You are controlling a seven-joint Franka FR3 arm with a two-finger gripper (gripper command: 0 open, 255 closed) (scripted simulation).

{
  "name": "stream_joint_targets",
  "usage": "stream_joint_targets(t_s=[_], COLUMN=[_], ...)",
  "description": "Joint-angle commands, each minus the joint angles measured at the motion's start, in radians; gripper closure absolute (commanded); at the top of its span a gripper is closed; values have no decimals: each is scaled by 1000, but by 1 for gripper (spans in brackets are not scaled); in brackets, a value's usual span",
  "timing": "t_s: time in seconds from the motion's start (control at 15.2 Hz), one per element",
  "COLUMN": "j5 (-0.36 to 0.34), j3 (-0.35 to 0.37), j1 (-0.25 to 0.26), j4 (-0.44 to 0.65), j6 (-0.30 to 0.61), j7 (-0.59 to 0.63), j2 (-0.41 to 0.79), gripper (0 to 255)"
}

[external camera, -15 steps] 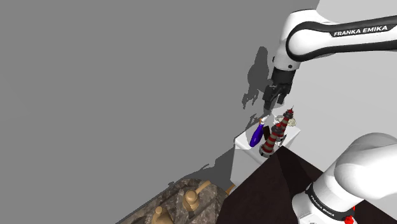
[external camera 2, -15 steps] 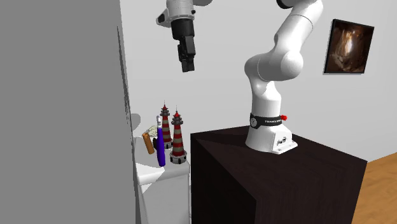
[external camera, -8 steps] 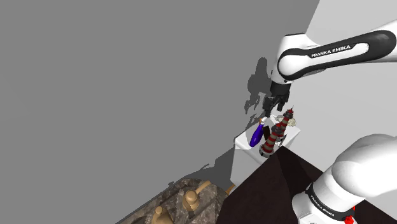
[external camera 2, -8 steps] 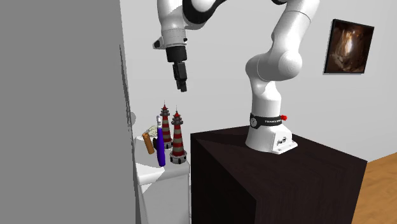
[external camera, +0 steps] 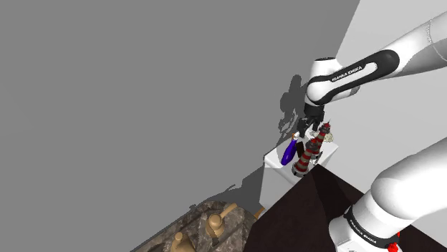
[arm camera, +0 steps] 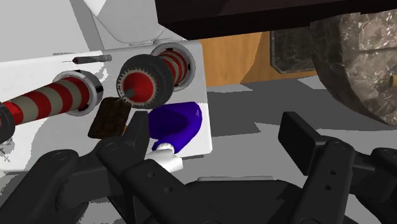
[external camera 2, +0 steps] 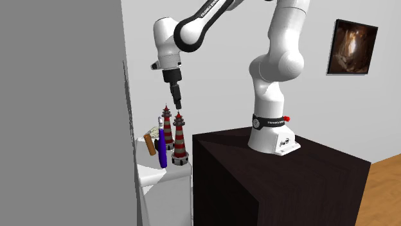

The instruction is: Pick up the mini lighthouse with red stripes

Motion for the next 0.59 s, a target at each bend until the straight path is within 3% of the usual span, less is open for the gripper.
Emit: stream_joint_targets(t_s=[0.0, 0.33, 0.53], j5=[-22, -53, -51], j3=[-23, -69, -71], j1=[-19, -59, -62], j4=[12, 69, 69], j6=[62, 195, 231], j7=[-16, -50, -50], j2=[71, 254, 289], gripper=[0, 0, 0])
